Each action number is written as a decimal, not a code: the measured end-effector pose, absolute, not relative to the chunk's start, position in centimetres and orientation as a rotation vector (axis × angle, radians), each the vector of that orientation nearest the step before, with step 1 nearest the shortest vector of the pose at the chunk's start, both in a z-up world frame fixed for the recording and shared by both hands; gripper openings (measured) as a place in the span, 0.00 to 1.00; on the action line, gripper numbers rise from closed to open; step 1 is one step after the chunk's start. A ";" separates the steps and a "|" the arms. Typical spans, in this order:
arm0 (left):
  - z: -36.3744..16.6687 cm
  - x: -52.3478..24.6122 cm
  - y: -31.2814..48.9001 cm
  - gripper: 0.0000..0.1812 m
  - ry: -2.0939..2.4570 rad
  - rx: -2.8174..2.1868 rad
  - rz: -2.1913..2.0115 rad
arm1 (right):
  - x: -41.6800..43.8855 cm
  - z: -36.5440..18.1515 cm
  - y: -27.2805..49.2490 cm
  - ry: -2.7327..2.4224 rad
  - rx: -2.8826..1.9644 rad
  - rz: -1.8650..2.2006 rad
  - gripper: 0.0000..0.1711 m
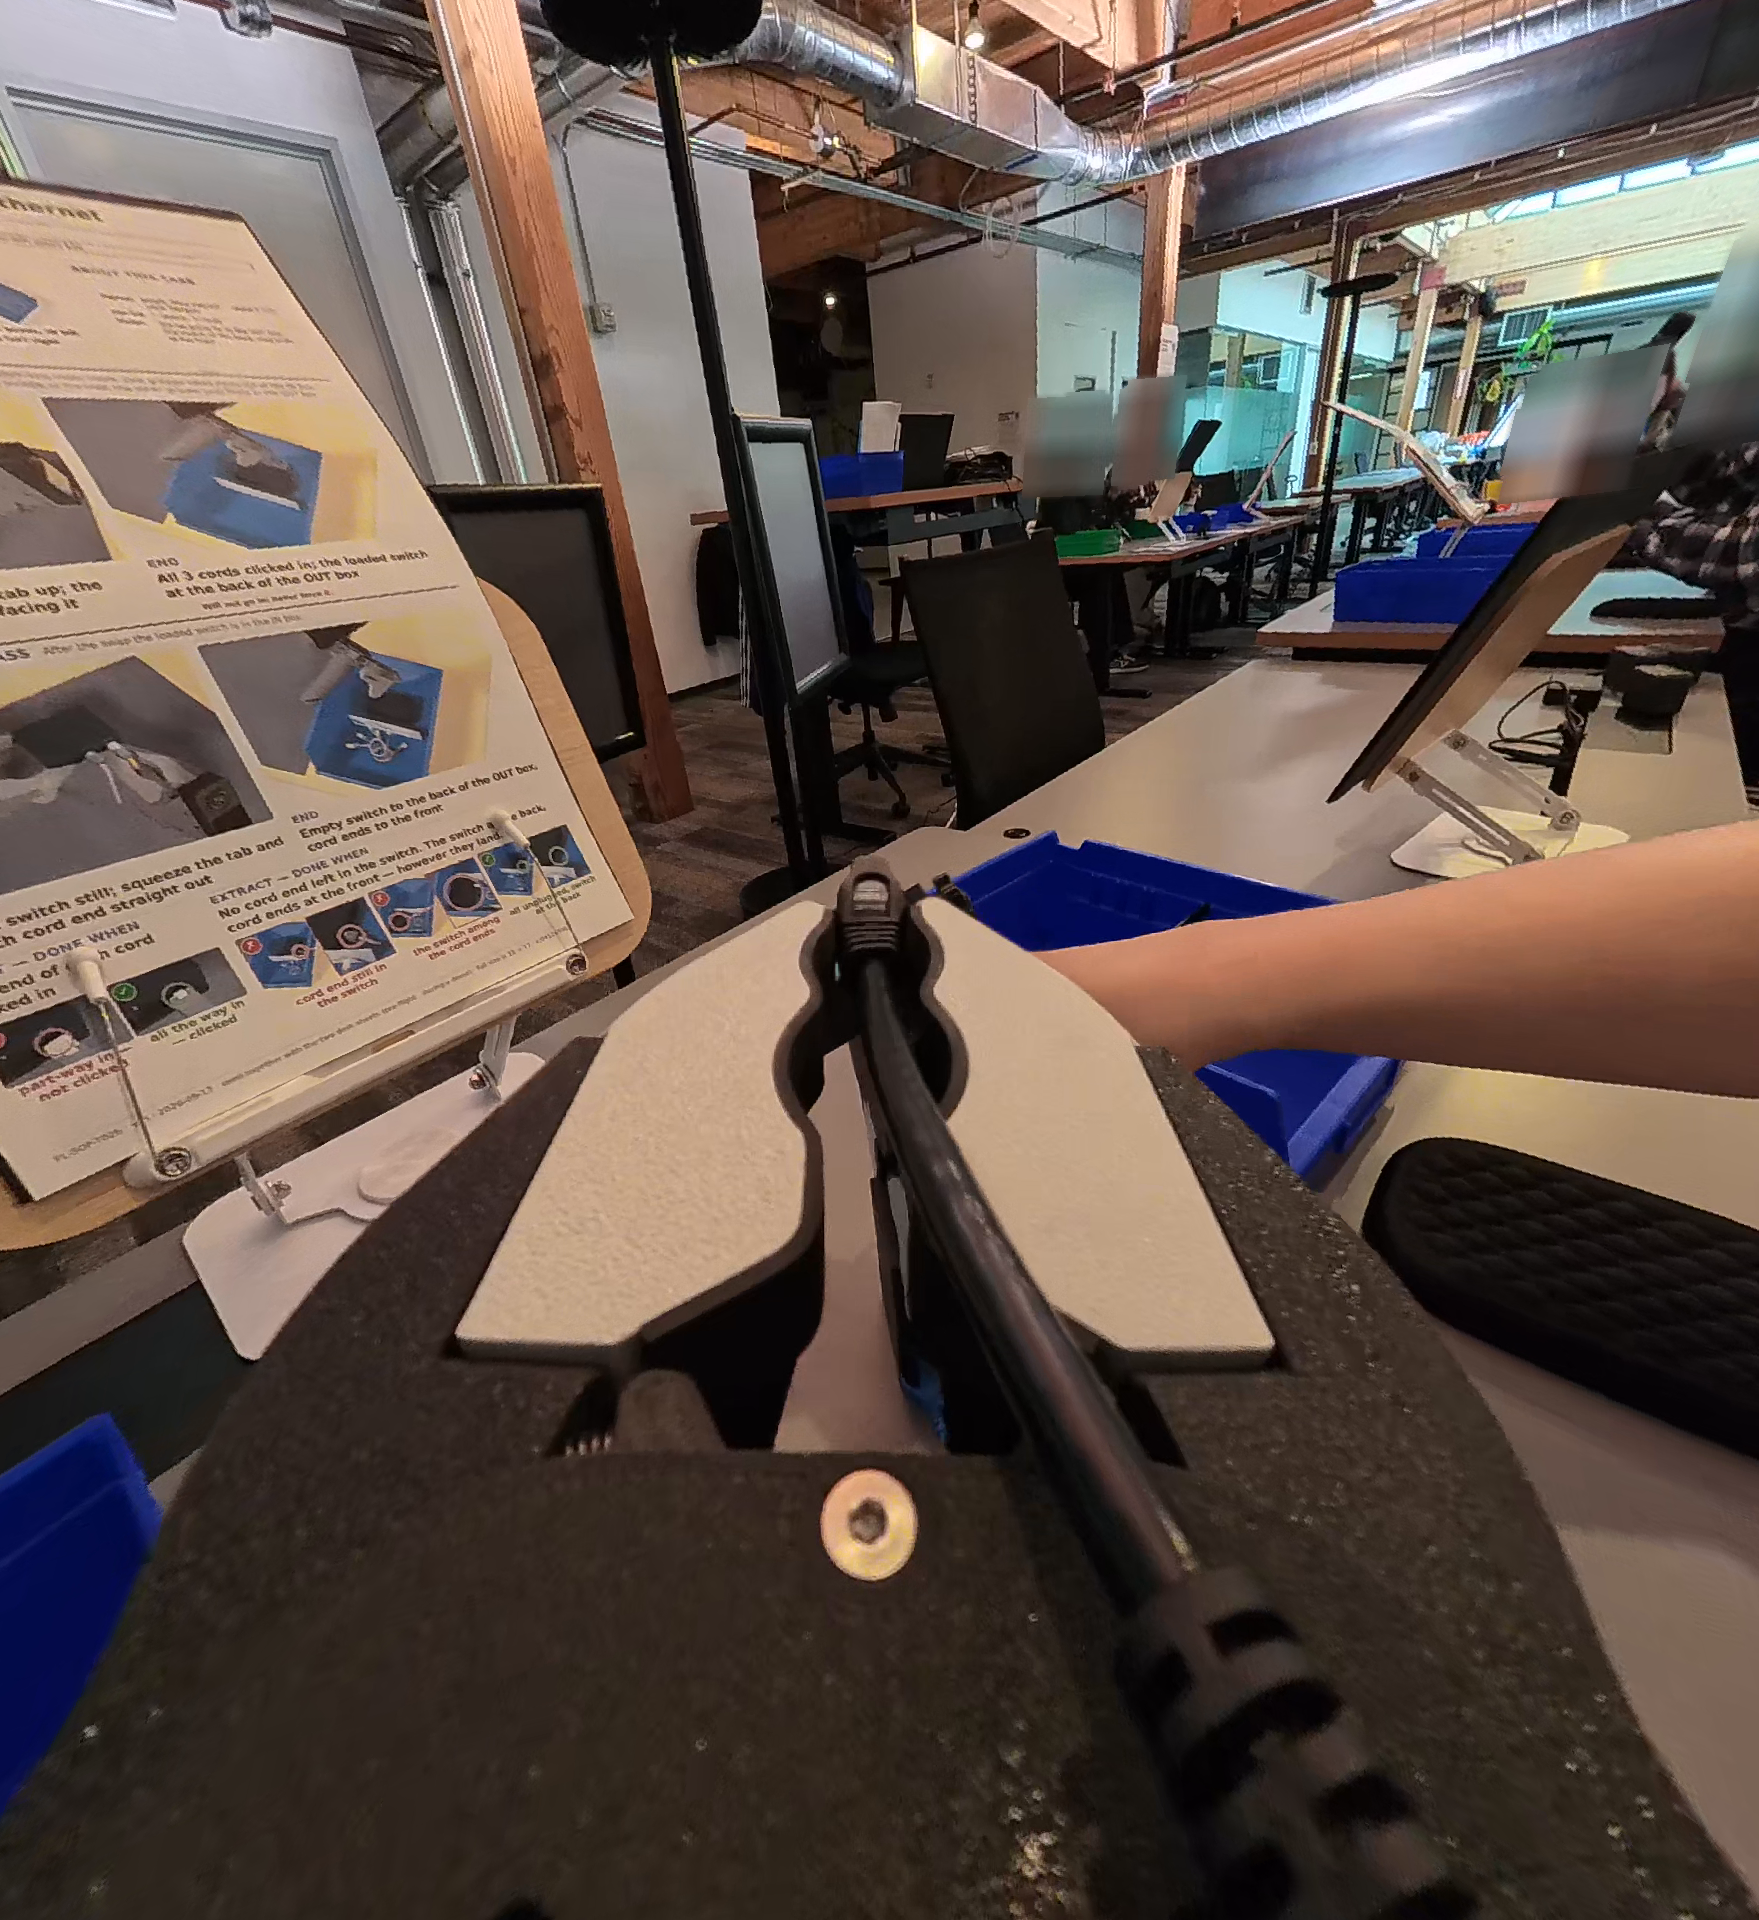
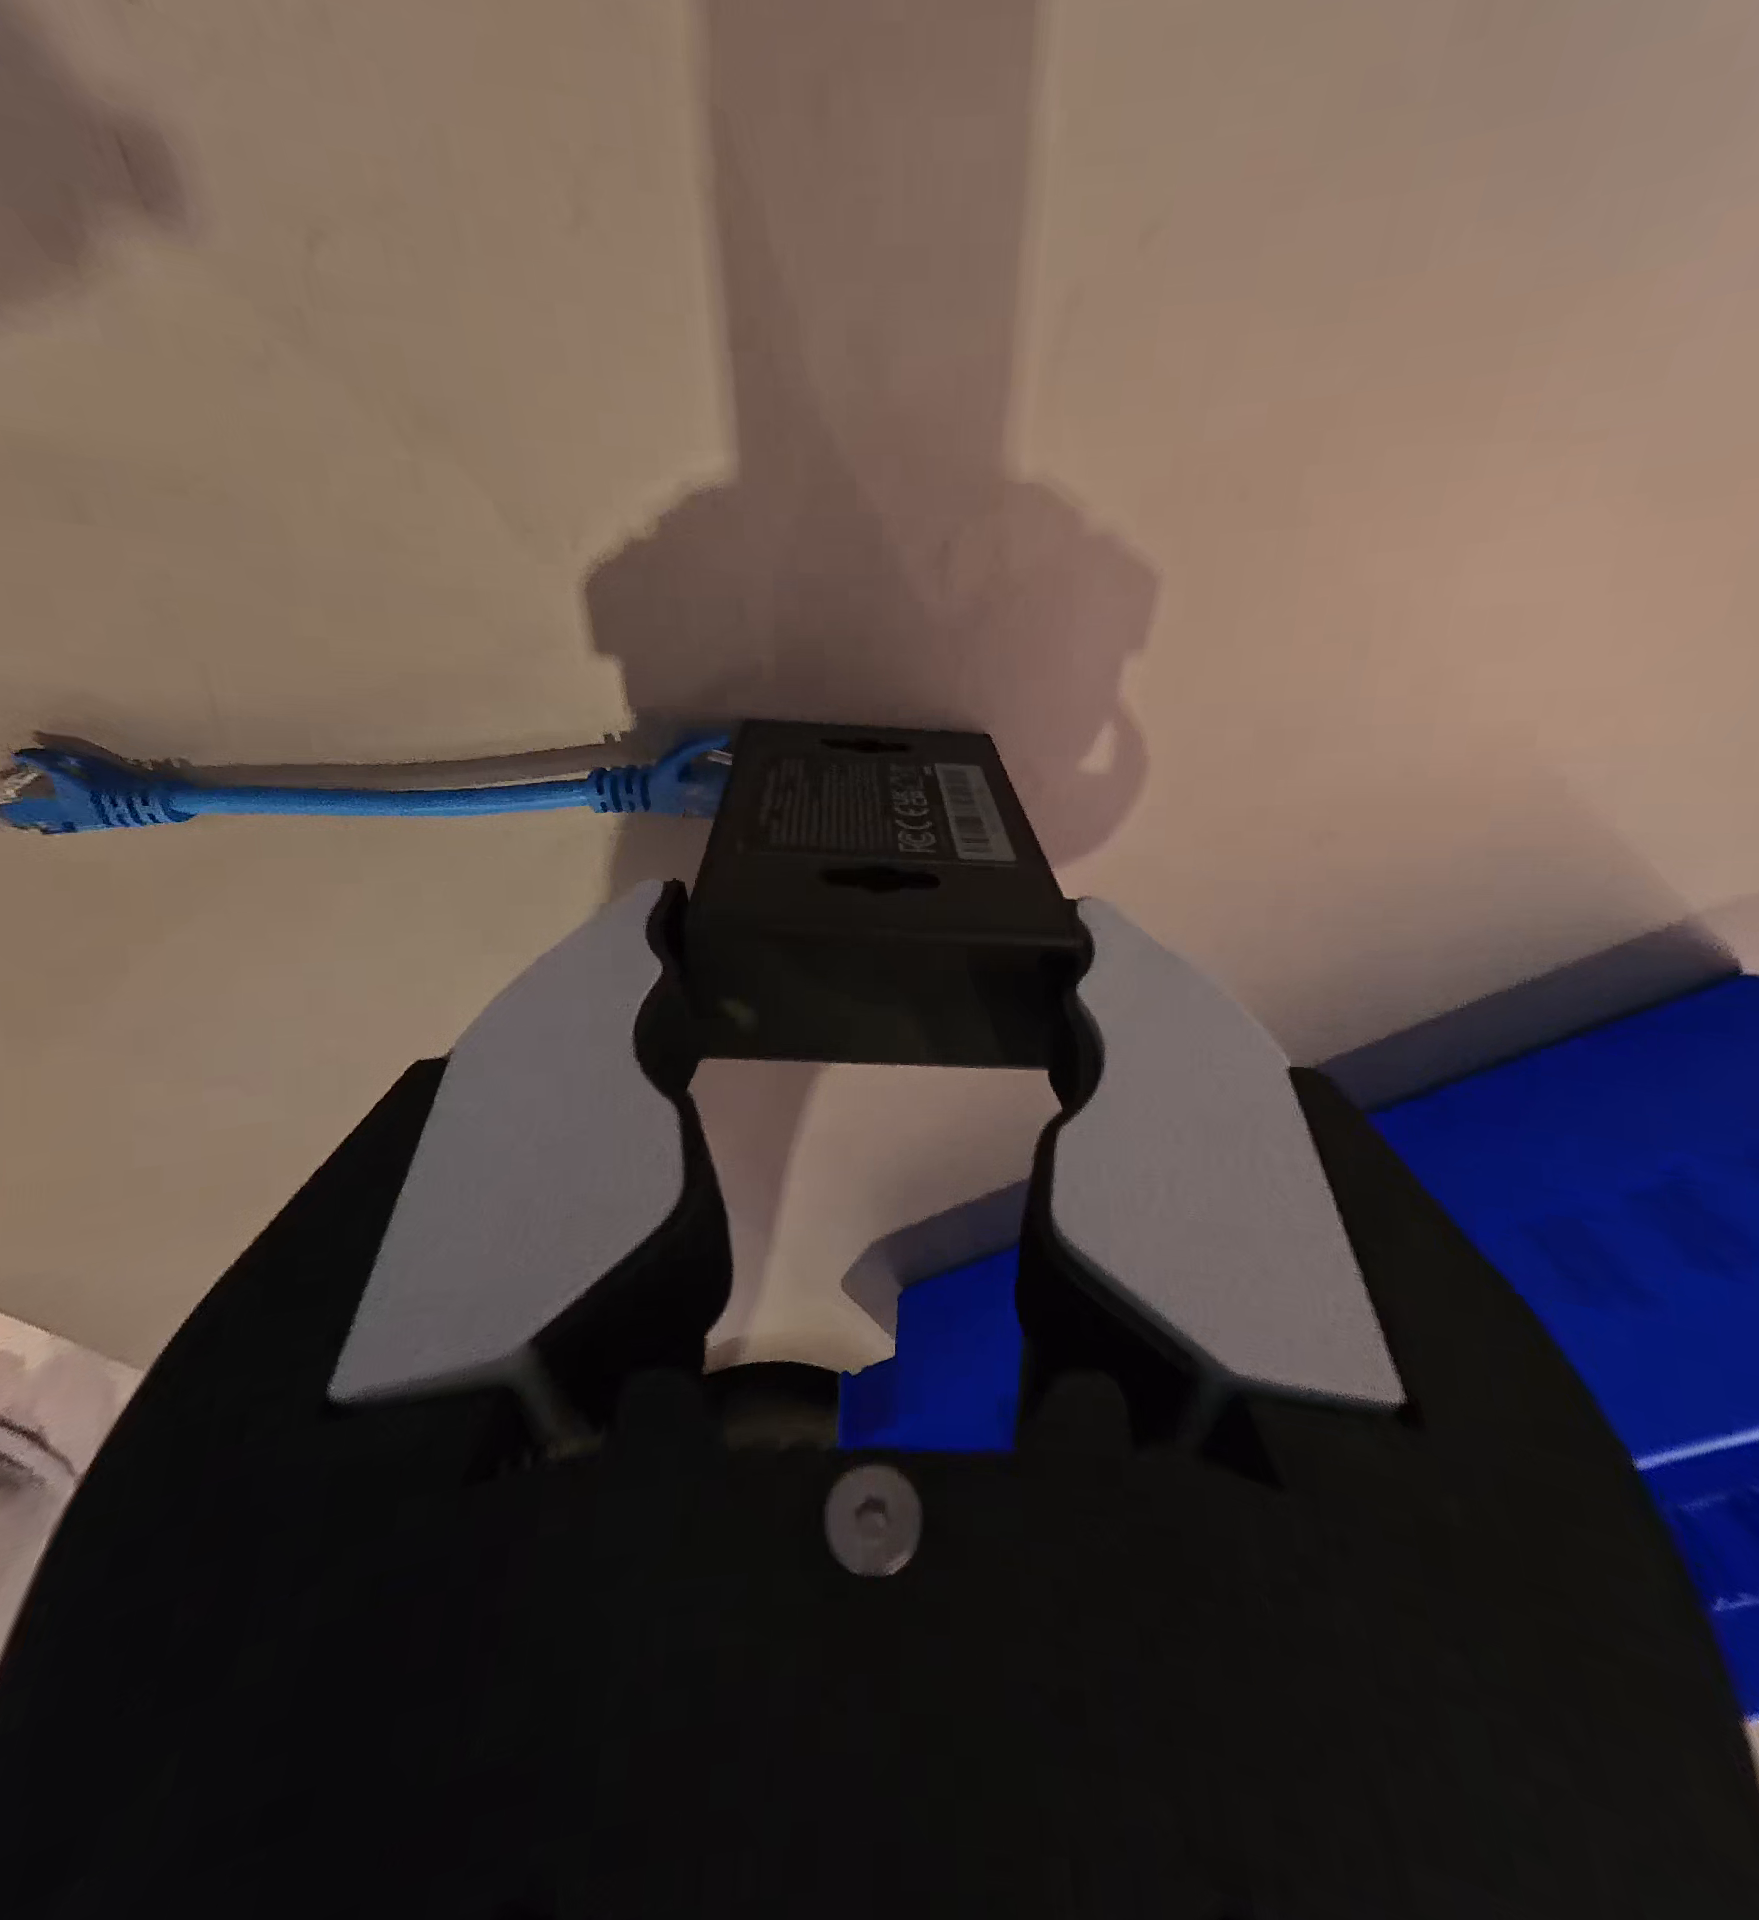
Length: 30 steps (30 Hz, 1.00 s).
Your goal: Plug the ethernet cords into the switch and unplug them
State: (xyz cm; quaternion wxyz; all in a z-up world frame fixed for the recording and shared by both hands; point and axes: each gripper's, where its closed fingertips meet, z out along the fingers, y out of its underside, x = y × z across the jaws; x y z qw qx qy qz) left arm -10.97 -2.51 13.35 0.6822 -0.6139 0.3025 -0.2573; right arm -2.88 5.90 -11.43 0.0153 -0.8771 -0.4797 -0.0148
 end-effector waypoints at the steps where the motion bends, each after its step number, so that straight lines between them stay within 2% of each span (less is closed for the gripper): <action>1: 13.5 -11.0 -2.6 0.06 0.677 -1.374 -0.579 | -2.9 -11.6 5.9 -1.492 -2.741 -0.035 0.39; 3: 13.8 -11.2 -2.7 0.06 0.672 -1.365 -0.577 | -2.6 -12.2 5.6 -1.512 -2.771 -0.050 0.43; 20: 13.8 -11.0 -2.9 0.06 0.691 -1.361 -0.572 | -3.4 -12.7 5.4 -1.448 -2.797 0.115 0.42; 30: 13.4 -10.5 -3.2 0.06 0.718 -1.379 -0.582 | -4.4 -11.3 5.3 -1.027 -2.882 0.863 0.42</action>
